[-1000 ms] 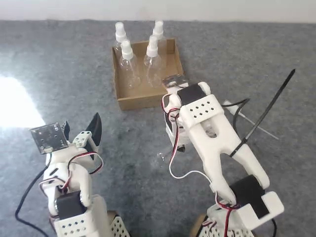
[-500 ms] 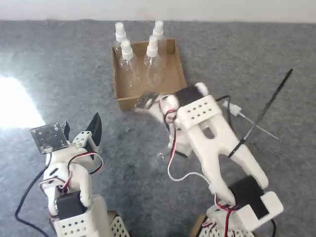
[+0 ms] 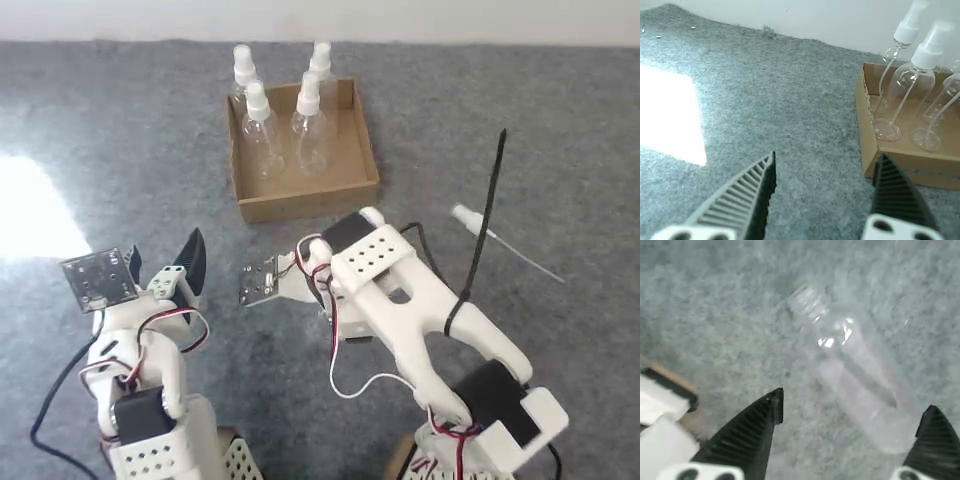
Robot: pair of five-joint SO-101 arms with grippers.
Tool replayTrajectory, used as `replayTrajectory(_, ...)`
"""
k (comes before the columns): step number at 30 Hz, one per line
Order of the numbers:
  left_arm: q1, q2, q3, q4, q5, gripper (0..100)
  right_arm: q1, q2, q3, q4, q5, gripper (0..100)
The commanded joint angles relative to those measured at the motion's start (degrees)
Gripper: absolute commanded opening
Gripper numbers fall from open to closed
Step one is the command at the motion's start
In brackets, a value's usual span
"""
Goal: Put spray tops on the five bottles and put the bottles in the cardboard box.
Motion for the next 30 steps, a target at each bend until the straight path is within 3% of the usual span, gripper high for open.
replayTrajectory(1,-0.09,-0.79,-0.57,-1.32,0.18,29,-0.31,-3.56,3.08,-7.43,1.32,38.0)
replayTrajectory(11,0.09,-0.79,-0.57,-1.32,0.18,29,-0.31,-3.47,9.76,-15.08,1.14,37.5)
replayTrajectory(21,0.00,-0.79,-0.57,-1.32,0.18,29,0.04,-3.47,12.48,-15.87,0.44,16.3)
replayTrajectory(30,0.00,-0.79,-0.57,-1.32,0.18,29,0.13,-4.09,12.22,-14.37,-17.05,14.1)
